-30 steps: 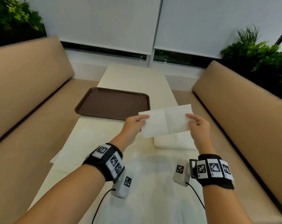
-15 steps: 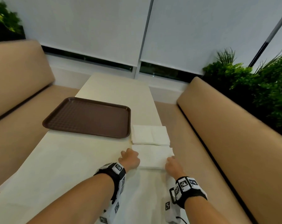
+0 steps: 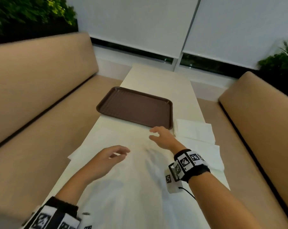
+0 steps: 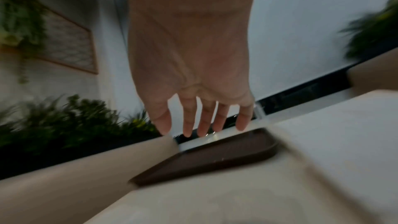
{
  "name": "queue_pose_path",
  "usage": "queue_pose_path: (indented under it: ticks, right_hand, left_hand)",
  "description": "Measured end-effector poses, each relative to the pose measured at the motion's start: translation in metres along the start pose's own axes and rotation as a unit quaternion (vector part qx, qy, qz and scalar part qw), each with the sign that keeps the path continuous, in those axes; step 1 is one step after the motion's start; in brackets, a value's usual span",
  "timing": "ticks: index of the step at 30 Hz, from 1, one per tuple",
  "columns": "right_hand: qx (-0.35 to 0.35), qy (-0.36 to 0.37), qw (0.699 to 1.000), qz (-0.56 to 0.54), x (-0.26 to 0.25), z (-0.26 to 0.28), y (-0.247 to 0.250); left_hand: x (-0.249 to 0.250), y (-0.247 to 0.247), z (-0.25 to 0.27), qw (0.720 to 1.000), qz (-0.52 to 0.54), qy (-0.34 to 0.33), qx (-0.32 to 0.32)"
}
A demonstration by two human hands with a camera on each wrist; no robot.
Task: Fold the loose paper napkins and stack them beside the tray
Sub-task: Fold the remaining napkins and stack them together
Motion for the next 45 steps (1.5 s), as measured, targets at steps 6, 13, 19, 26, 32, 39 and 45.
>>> queue_pose_path:
  ticks: [6, 13, 19, 26, 32, 39, 45]
  right_hand:
    - [-0.101, -0.021, 0.992, 0.074, -0.057, -0.051, -0.097]
    - [-0.073, -0.061, 0.984, 0.153, -0.067, -0.072, -0.121]
    - [-0.092, -0.061, 0.992, 0.063, -0.067, -0.073, -0.117]
    - [-0.087, -0.041, 0.989, 0.116, -0.068, -0.076, -0.114]
    - [-0.036, 0.017, 0.998, 0.051, -0.07, -0.074, -0.106]
    - [-0.04, 0.123, 0.99, 0.05, -0.09, -0.062, -0.085]
    - [-0.112, 0.207, 0.969, 0.073, -0.115, -0.025, -0.05]
  left_hand:
    - [-0.106, 0.06, 0.114, 0.978, 0.086, 0.114, 0.149]
    - [-0.203, 0.082, 0.189, 0.947, 0.098, 0.225, 0.208]
    - [-0.212, 0.078, 0.197, 0.936, 0.14, 0.252, 0.201]
    - [-0.167, 0.077, 0.184, 0.949, 0.139, 0.173, 0.226]
    - [-0.166, 0.076, 0.193, 0.948, 0.138, 0.169, 0.231]
    - [-0.178, 0.078, 0.204, 0.942, 0.137, 0.202, 0.23]
    - [-0.149, 0.076, 0.196, 0.951, 0.129, 0.15, 0.239]
Point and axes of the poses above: each hand's wrist, its own z-axis away from the middle knuckle, its own y-axis out of the back of the hand, x = y × z, the point moved 2 cm from there along -z, towards the middle knuckle, and after that the axes turned 9 degrees about -z, right-handed, at the moved point
